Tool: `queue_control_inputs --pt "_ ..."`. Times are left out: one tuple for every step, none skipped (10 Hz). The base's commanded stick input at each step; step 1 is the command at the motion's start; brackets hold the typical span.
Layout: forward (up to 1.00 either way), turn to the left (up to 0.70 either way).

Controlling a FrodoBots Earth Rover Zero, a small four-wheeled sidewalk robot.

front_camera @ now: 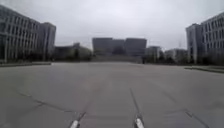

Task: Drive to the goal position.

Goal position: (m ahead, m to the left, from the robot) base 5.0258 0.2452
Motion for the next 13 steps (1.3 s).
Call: queue_control_inputs --pt "1.00 0.00" --pt "1.00 -0.02" --pt "1.00 -0.24" --pt "1.00 -0.40" --pt "1.00 -0.40" --pt "1.00 -0.40" --pt "1.00 -0.40" --pt "1.00 -0.40" --pt "1.00 -0.40" --pt "1.00 -0.40" --pt "1.00 -0.40" --pt "1.00 -0.40" --pt "1.00 -0.04"
